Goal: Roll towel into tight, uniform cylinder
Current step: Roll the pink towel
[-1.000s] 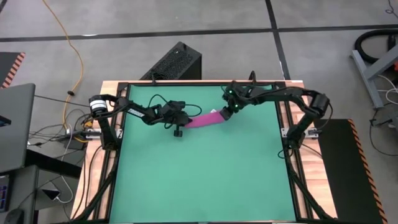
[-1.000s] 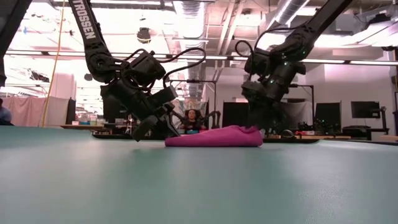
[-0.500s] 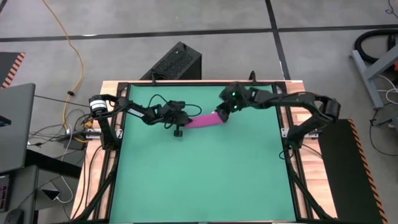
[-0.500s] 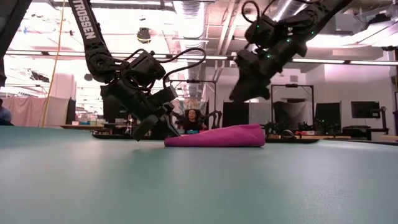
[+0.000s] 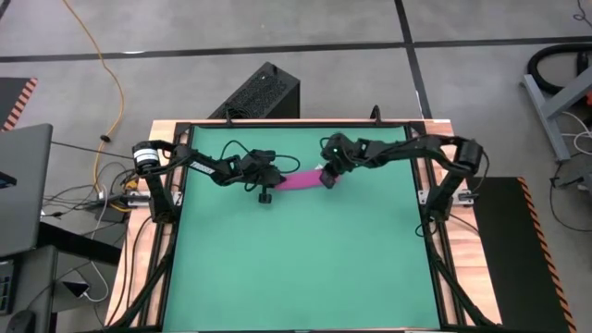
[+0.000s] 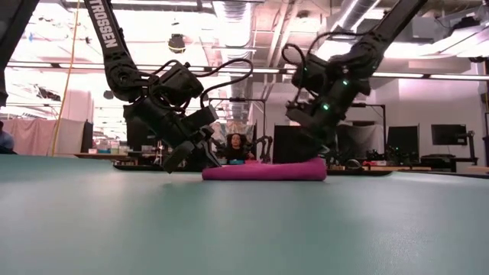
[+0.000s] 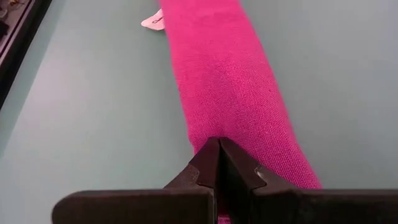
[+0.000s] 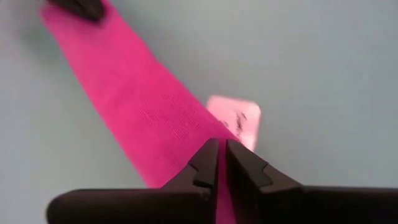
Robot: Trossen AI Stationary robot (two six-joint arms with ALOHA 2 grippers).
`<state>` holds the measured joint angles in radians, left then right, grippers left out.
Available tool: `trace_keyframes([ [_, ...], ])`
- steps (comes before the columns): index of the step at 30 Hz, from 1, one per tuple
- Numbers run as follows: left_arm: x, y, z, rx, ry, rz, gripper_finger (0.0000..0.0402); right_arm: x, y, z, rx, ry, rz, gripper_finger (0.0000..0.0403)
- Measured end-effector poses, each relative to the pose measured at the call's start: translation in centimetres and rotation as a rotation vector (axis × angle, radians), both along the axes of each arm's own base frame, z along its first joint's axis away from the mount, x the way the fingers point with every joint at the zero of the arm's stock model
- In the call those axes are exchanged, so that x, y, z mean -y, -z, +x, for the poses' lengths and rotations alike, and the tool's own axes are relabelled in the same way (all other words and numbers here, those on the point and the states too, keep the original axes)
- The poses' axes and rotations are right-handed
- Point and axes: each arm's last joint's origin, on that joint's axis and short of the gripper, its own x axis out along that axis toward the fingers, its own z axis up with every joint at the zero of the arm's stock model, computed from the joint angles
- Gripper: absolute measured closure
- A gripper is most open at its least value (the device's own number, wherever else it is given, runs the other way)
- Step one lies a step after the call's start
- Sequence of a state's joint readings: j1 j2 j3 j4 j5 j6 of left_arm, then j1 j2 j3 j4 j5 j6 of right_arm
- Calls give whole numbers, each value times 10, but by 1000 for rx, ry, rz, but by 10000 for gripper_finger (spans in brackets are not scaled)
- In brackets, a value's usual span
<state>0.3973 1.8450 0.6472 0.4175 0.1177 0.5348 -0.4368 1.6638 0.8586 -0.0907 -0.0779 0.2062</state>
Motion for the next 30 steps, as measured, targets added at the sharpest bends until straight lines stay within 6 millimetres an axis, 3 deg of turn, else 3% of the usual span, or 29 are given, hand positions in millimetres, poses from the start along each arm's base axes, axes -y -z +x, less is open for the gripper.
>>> trace_keyframes([
  [7, 0, 0, 0, 6, -4, -1, 401, -14, 30, -22, 45, 49, 18, 364],
  [14, 1, -3, 0, 34, -76, -76, 401, -39, 47, -30, 58, 77, -16, 367],
  [30, 55, 2, 7, 22, -87, -180, 401, -119, 55, -24, 61, 102, -70, 368],
])
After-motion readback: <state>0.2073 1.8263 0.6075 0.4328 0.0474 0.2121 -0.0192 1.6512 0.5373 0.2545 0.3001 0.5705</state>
